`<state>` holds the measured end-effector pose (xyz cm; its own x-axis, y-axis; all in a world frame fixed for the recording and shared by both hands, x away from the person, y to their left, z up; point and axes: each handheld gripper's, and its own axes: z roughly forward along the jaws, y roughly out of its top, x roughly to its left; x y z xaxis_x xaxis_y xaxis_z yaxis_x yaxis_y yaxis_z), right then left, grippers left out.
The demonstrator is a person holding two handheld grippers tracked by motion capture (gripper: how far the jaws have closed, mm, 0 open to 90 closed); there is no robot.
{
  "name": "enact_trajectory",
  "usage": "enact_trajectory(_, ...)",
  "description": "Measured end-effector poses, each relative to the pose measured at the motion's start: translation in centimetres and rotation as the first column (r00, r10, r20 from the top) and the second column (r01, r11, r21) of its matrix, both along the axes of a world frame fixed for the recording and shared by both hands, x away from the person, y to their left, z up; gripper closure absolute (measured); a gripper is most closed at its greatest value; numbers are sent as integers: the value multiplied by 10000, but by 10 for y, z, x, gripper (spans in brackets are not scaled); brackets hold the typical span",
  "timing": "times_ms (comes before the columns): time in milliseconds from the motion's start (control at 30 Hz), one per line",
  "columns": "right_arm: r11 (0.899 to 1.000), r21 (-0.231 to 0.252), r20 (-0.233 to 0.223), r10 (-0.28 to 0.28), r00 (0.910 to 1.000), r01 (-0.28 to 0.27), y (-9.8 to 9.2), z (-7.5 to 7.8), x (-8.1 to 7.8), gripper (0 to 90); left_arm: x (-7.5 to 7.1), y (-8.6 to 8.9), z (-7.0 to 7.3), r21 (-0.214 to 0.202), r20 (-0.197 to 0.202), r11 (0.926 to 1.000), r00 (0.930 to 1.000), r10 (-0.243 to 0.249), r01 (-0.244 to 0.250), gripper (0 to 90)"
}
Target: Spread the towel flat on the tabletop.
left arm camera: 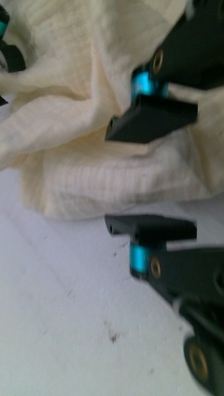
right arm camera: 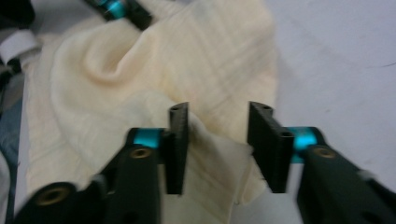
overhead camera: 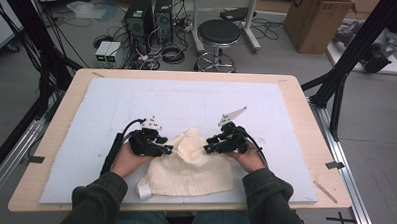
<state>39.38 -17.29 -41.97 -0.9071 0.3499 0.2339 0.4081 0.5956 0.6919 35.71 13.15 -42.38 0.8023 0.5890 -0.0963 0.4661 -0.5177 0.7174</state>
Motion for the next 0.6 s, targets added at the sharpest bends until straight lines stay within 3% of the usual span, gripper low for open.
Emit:
enact_trajectory(67, 9993, -290, 102, 260, 9996, -257, 0, 0, -6, 791, -3, -2, 0, 294, 92, 9992, 9996, -272, 269, 821)
enact_trajectory(100, 9987, -427, 111, 279, 9995, -274, -2, 2, -8, 809, -5, -1, 2, 298, 244, 9994, 9995, -210, 202, 846)
enact_trajectory(167, 9983, -559, 398, 184, 9990, -161, -6, 6, -14, 828, -10, 2, 9, 183, 487, 9998, 9988, -17, 8, 859)
enact_trajectory(267, 9997, -140, 1005, -172, 9948, 187, -17, 23, -25, 838, -18, 9, 19, 11, 859, 9998, 9961, 215, -217, 863)
enact_trajectory(400, 9987, -19, 1797, -502, 9824, 514, -29, 45, -38, 838, -33, 21, 31, -331, 1222, 9974, 9902, 677, -641, 860)
enact_trajectory(500, 9990, 107, 1962, -456, 9795, 443, -34, 52, -49, 833, -47, 30, 33, -654, 995, 9954, 9921, 765, -702, 859)
enact_trajectory(600, 9995, -222, 1911, -169, 9814, 215, -31, 46, -65, 830, -64, 33, 28, -570, 927, 9964, 9934, 680, -629, 856)
